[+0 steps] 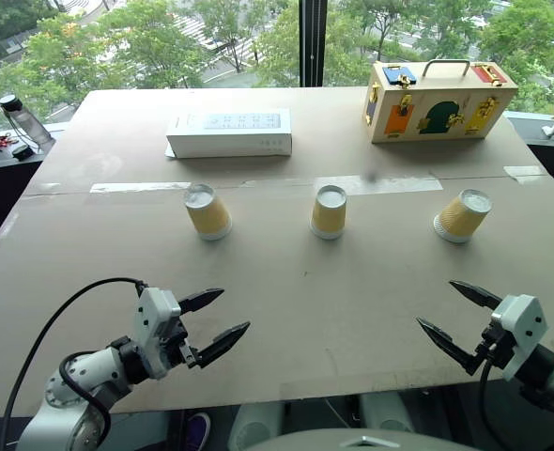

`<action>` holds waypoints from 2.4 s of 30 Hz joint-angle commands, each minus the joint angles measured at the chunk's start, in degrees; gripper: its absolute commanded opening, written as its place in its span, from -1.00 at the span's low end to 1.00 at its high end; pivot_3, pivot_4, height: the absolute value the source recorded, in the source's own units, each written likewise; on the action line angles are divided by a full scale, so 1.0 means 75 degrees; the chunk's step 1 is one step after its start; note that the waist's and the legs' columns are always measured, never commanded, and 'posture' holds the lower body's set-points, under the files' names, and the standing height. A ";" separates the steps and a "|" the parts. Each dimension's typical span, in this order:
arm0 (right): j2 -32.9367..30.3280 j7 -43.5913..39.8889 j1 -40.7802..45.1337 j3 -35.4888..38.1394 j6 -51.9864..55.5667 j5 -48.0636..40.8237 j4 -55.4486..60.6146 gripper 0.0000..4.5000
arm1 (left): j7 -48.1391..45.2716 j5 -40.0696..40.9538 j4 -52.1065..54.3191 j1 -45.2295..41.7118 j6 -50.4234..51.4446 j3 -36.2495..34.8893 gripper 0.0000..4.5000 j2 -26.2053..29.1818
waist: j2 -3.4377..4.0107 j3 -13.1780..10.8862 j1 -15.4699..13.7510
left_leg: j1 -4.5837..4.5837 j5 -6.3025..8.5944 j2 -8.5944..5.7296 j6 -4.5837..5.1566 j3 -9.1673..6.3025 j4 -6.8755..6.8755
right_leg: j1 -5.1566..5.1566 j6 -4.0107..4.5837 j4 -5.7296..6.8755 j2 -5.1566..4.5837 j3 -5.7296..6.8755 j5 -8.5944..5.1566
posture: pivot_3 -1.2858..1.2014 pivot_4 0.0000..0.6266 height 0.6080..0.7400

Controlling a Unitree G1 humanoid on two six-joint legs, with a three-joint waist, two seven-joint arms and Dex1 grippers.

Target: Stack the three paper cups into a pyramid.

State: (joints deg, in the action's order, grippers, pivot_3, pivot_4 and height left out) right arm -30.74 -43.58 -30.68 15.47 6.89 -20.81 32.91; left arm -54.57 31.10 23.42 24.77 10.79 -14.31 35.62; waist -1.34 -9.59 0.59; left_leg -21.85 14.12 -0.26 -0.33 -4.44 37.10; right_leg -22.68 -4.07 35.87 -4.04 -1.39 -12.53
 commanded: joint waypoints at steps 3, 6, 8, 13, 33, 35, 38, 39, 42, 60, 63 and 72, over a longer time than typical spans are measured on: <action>0.0574 0.1447 0.0934 0.0173 0.0354 0.0107 0.0399 0.98 | -0.0324 0.0270 0.0026 -0.0327 -0.0287 0.0111 1.00 -0.0139 | -0.0001 0.0000 0.0006 | 0.0001 0.0000 0.0000 0.0000 0.0000 -0.0002 | 0.0000 0.0000 -0.0001 0.0000 0.0001 0.0000 | 0.03 -0.52 1.00; 0.0508 0.1641 0.1452 0.0001 0.0789 0.0154 0.0623 0.98 | -0.0253 0.0298 0.0053 -0.0570 -0.0214 0.0201 1.00 -0.0223 | 0.0012 0.0001 0.0010 | 0.0000 0.0000 0.0000 0.0000 0.0008 0.0003 | -0.0005 -0.0002 -0.0001 -0.0001 -0.0005 0.0002 | 0.03 -0.52 1.00; 0.0365 0.1766 0.1792 -0.0232 0.1246 0.0200 0.0804 0.98 | -0.0153 0.0273 0.0065 -0.0675 -0.0157 0.0240 1.00 -0.0281 | 0.0012 0.0001 0.0005 | 0.0000 0.0000 -0.0002 0.0000 0.0002 -0.0001 | -0.0005 0.0000 0.0000 0.0002 0.0001 0.0001 | 0.03 -0.52 1.00; 0.0376 0.2671 0.2923 -0.0224 0.2290 0.0432 0.0500 0.98 | -0.0177 0.0484 0.0358 -0.0855 -0.0114 0.0287 1.00 -0.0327 | 0.0014 -0.0001 -0.0001 | -0.0006 0.0000 -0.0010 0.0001 0.0002 -0.0015 | -0.0009 0.0039 -0.0004 0.0001 0.0001 0.0014 | 0.03 -0.52 1.00; 0.0738 0.3989 0.5864 0.0338 0.2928 0.0623 -0.3057 0.98 | -0.0405 0.1119 0.1672 -0.1166 0.0677 0.0559 1.00 0.0306 | 0.0028 -0.0011 0.0040 | -0.0004 0.0000 -0.0015 0.0003 0.0007 -0.0034 | -0.0014 0.0041 -0.0007 0.0004 -0.0007 0.0014 | 0.03 -0.52 1.00; 0.0846 0.4056 0.6015 0.0443 0.2915 0.0526 -0.3247 0.98 | -0.0512 0.1103 0.1603 -0.1128 0.0613 0.0551 1.00 0.0317 | 0.0033 -0.0014 0.0043 | -0.0003 0.0000 -0.0015 0.0003 0.0007 -0.0035 | -0.0015 0.0041 -0.0008 0.0004 -0.0008 0.0015 | 0.03 -0.52 1.00; 0.0879 0.4040 0.6109 0.0469 0.2821 0.0492 -0.3412 0.88 | -0.0676 0.1054 0.1481 -0.1064 0.0483 0.0533 1.00 0.0305 | 0.0036 -0.0016 0.0045 | -0.0003 0.0000 -0.0015 0.0003 0.0008 -0.0036 | -0.0015 0.0041 -0.0008 0.0005 -0.0009 0.0015 | 0.03 -0.52 1.00; 0.0882 0.4024 0.6119 0.0460 0.2789 0.0475 -0.3430 0.74 | -0.0723 0.1050 0.1443 -0.1050 0.0458 0.0527 1.00 0.0295 | 0.0037 -0.0016 0.0042 | -0.0003 0.0000 -0.0015 0.0003 0.0008 -0.0036 | -0.0015 0.0041 -0.0008 0.0005 -0.0009 0.0015 | 0.03 -0.52 1.00; 0.0899 0.3968 0.6100 0.0448 0.2684 0.0408 -0.3397 0.18 | -0.0871 0.1027 0.1357 -0.0952 0.0336 0.0507 1.00 0.0263 | 0.0038 -0.0017 0.0043 | -0.0003 0.0000 -0.0015 0.0003 0.0007 -0.0037 | -0.0016 0.0041 -0.0008 0.0005 -0.0009 0.0014 | 0.03 -0.52 1.00; -0.0064 0.1458 0.4757 -0.2353 0.3232 -0.0463 0.0356 0.03 | -0.2389 0.1386 -0.0099 0.0009 -0.0787 -0.0416 1.00 0.0025 | 0.0048 -0.0022 0.0021 | -0.0003 0.0001 -0.0006 0.0004 0.0008 -0.0050 | -0.0020 0.0018 -0.0019 0.0005 -0.0007 -0.0007 | 0.03 -0.52 1.00; -0.0139 0.1338 0.4733 -0.2550 0.3126 -0.0354 0.0318 0.03 | -0.2424 0.1382 -0.0053 0.0184 -0.0836 -0.0512 1.00 0.0012 | 0.0042 -0.0020 0.0018 | -0.0006 0.0001 -0.0008 0.0004 0.0005 -0.0048 | -0.0020 0.0017 -0.0021 0.0002 -0.0004 -0.0008 | 0.03 -0.52 1.00; 0.0053 0.1309 0.5114 -0.2950 0.2959 0.0040 -0.0082 0.03 | -0.2328 0.1452 0.0020 0.0335 -0.0886 -0.0716 1.00 -0.0117 | 0.0042 -0.0020 0.0024 | -0.0007 0.0002 -0.0007 0.0004 0.0002 -0.0050 | -0.0022 0.0017 -0.0022 0.0003 0.0000 -0.0008 | 0.03 -0.52 1.00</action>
State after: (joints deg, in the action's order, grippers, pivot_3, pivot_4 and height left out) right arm -30.78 -33.88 6.48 -6.49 30.79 -21.23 31.96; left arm -72.15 40.69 21.87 27.00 5.32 -18.06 34.98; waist -1.03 -9.75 0.77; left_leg -21.90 14.13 -0.31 -0.30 -4.42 36.73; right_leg -22.85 -3.94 35.71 -4.01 -1.38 -12.59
